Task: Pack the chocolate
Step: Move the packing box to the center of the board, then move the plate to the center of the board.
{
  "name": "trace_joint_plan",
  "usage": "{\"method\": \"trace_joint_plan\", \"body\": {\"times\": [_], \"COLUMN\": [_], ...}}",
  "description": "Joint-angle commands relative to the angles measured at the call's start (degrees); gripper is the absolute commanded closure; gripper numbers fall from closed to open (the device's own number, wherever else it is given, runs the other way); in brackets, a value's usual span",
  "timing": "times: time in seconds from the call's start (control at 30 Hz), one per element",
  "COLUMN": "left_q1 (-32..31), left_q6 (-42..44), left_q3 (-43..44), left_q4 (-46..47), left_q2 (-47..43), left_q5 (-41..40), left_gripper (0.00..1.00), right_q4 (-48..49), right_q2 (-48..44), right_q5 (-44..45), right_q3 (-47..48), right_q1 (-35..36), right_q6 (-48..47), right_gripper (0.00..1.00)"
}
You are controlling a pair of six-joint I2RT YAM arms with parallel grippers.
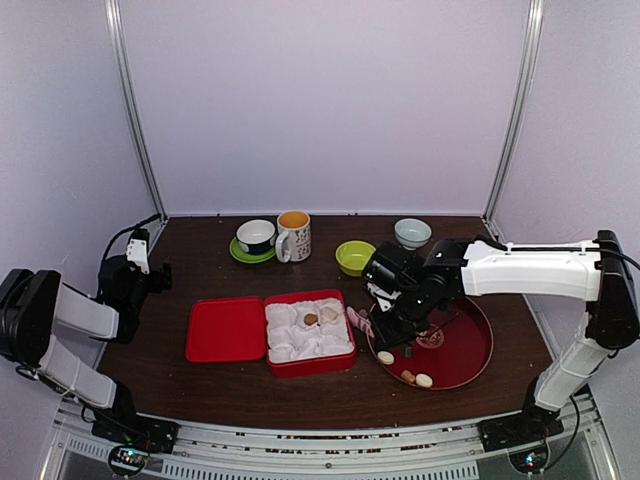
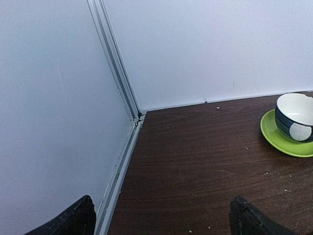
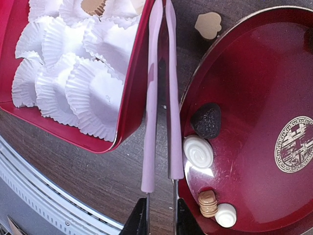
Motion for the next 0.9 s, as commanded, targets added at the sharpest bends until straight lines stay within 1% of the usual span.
{"method": "trace_joint_plan", "body": {"times": [0.0,0.2,0.63,0.77,0.87], "left_q1": [0.54,0.51,0.54,0.56,0.54], "left_q6": [-0.32,-0.28,-0.31,-0.30,-0.32], "left_q3": [0.63,0.62,0.62,0.61,0.62], "left_q4": [3.25,3.24,3.29,3.26,3.32], "left_q2": [0.33,0.33,0.31,0.25,0.33], "left_q5": [0.39,0.40,0.39,0.43,0.43], "left_gripper": [0.02,0.02,0.02,0.02,0.02], "right_q4": [-2.09,-3.49,-12.43,-12.13,-9.19], "right_q2": [-2.04,-4.09,-2.86,-3.59,-4.35], "right_q5": [1.07,1.16,11.72,12.72,11.47], "right_q3": [0.29,-3.43,-2.83,-2.82,-2.56], "right_q1": [0.87,1.63,1.55,1.50,1.58], "right_q6": [2.20,4.48,6.38,6.45,5.48], "right_gripper": [0.82,0.82,0.81,0.81,0.77]}}
